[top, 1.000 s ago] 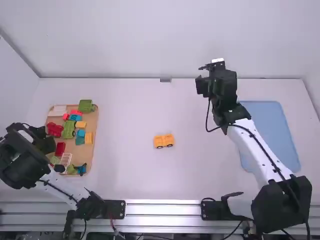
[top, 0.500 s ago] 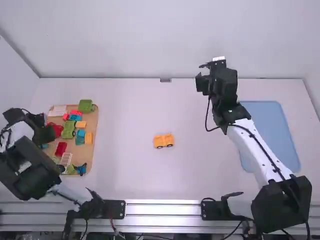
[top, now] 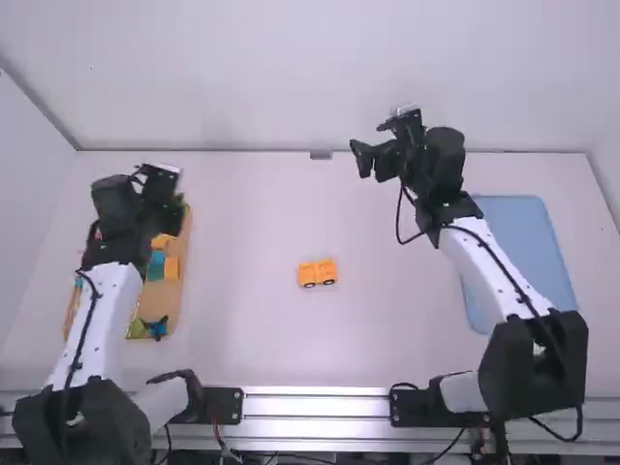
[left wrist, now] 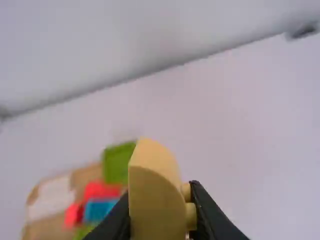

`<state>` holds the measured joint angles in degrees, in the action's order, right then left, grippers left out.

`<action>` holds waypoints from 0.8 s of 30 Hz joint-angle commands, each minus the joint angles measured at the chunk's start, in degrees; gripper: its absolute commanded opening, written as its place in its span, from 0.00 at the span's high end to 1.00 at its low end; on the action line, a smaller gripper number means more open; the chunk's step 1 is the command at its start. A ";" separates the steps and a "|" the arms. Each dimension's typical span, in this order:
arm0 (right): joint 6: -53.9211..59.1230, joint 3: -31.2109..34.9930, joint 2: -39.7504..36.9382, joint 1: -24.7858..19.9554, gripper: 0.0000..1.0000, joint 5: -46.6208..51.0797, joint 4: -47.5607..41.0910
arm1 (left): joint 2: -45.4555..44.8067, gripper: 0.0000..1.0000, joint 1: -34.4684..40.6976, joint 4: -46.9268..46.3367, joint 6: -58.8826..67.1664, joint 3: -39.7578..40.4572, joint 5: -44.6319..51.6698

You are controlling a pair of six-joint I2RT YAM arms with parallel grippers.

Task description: Assemble lego blocks to make yellow taxi

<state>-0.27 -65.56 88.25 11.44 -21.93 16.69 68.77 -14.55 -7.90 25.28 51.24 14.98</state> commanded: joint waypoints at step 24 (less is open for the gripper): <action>-16.74 -1.55 17.31 10.14 0.15 -22.16 18.95 | 19.85 0.90 28.11 51.06 -18.69 -8.02 10.40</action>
<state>-16.40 -65.67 105.27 21.74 -43.33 35.48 88.25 13.13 42.39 9.85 43.75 23.44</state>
